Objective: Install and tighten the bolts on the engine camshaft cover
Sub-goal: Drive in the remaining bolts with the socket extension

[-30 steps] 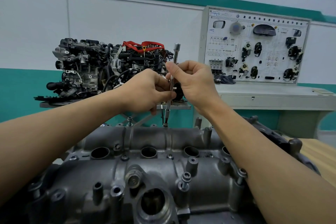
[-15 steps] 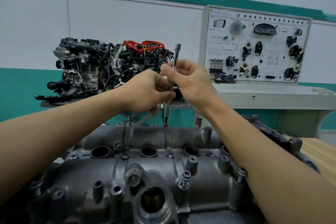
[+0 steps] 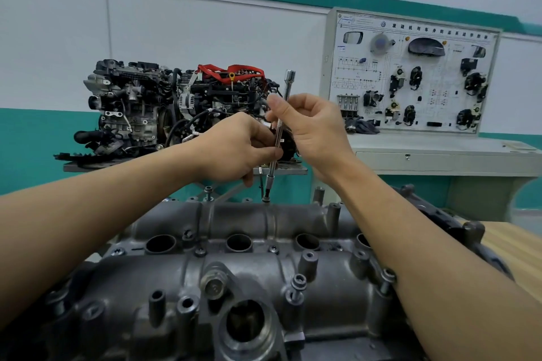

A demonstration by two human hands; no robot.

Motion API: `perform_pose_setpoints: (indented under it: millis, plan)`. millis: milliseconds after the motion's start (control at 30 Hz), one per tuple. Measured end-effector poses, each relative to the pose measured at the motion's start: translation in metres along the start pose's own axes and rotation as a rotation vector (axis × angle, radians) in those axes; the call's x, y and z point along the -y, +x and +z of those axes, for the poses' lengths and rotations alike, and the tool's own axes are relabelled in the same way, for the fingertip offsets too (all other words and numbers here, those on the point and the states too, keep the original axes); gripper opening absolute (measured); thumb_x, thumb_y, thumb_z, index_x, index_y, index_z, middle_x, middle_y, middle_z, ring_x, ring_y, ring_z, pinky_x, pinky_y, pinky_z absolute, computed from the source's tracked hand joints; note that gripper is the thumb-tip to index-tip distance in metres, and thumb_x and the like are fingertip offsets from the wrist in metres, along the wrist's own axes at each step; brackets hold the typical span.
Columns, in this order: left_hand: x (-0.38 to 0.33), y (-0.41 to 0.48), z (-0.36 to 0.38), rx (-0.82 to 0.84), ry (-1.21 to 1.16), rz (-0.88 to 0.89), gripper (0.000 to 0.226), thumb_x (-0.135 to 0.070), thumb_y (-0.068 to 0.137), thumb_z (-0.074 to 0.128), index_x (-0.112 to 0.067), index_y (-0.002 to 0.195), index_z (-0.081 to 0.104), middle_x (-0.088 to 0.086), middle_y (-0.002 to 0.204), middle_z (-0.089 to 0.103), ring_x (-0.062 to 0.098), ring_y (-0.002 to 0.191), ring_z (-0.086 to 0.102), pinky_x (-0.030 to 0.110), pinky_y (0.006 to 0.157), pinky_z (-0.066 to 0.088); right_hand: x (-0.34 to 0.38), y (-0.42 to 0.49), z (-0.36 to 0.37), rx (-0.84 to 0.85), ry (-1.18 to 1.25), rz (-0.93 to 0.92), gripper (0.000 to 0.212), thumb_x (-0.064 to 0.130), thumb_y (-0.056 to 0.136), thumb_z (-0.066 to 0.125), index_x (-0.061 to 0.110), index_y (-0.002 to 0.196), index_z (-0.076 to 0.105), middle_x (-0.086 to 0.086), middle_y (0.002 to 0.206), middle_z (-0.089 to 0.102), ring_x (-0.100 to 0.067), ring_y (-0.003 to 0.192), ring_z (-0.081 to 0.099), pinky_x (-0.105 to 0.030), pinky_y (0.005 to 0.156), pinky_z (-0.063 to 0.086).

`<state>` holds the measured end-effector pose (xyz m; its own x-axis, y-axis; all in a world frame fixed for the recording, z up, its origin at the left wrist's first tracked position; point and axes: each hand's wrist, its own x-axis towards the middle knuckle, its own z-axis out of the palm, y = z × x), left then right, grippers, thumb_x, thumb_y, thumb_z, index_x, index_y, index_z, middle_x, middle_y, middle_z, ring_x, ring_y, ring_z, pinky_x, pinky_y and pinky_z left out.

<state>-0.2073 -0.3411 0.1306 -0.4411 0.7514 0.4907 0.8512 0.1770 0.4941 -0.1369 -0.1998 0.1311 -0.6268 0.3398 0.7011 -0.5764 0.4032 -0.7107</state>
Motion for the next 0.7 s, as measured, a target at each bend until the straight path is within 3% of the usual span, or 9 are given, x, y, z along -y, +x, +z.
perform_pose_setpoints:
  millis: [100,167,333,500,600,700]
  plan:
    - [0.0022,0.001,-0.0004,-0.009,0.019,-0.014,0.032,-0.025,0.099,0.064,-0.009,0.07,0.064,-0.008,0.044,0.051,0.016,0.04,0.06,0.022,0.042,0.047,0.002,0.001,-0.0026,0.119,0.005,0.044,0.02,0.032,0.101,0.054,0.022,0.094,0.071,0.002,0.094,0.078,-0.004,0.082,0.069,-0.019,0.068,0.051]
    - [0.0029,0.0015,-0.0005,-0.016,0.025,-0.014,0.033,-0.024,0.098,0.064,-0.013,0.067,0.062,-0.008,0.044,0.053,0.016,0.04,0.06,0.021,0.041,0.046,0.002,0.0003,-0.0032,0.141,0.016,0.038,0.023,0.021,0.102,0.051,0.019,0.092,0.072,0.001,0.093,0.078,-0.005,0.082,0.07,-0.012,0.061,0.05]
    - [0.003,0.0017,-0.0004,-0.014,0.022,-0.013,0.028,-0.021,0.098,0.063,-0.009,0.073,0.066,-0.008,0.044,0.051,0.016,0.04,0.061,0.022,0.041,0.047,0.0013,-0.0013,-0.0002,0.05,-0.008,-0.048,0.012,0.011,0.093,0.068,0.01,0.081,0.072,-0.004,0.078,0.076,-0.013,0.075,0.072,-0.033,0.082,0.059]
    - [0.0025,0.0021,0.0001,-0.013,0.024,-0.01,0.025,-0.021,0.098,0.063,-0.005,0.08,0.069,-0.008,0.045,0.053,0.017,0.041,0.062,0.025,0.043,0.051,-0.0005,-0.0005,0.0003,0.026,0.059,-0.031,0.007,0.012,0.09,0.072,0.008,0.084,0.073,-0.002,0.076,0.076,-0.011,0.072,0.071,-0.022,0.073,0.055]
    - [0.0032,0.0018,-0.0018,-0.013,0.027,-0.014,0.027,-0.021,0.099,0.063,-0.011,0.075,0.068,-0.008,0.045,0.057,0.015,0.04,0.062,0.021,0.042,0.048,-0.0006,0.0013,-0.0025,0.117,0.012,-0.007,0.017,0.021,0.097,0.062,0.017,0.086,0.074,0.001,0.084,0.077,-0.008,0.079,0.071,-0.015,0.069,0.052]
    - [0.0045,0.0021,-0.003,-0.014,0.029,-0.02,0.025,-0.021,0.099,0.062,-0.005,0.081,0.071,-0.006,0.051,0.062,0.015,0.041,0.063,0.021,0.042,0.048,-0.0009,0.0003,-0.0029,0.186,-0.052,-0.014,0.022,0.018,0.102,0.054,0.022,0.089,0.072,0.007,0.083,0.077,-0.004,0.08,0.071,-0.011,0.064,0.05]
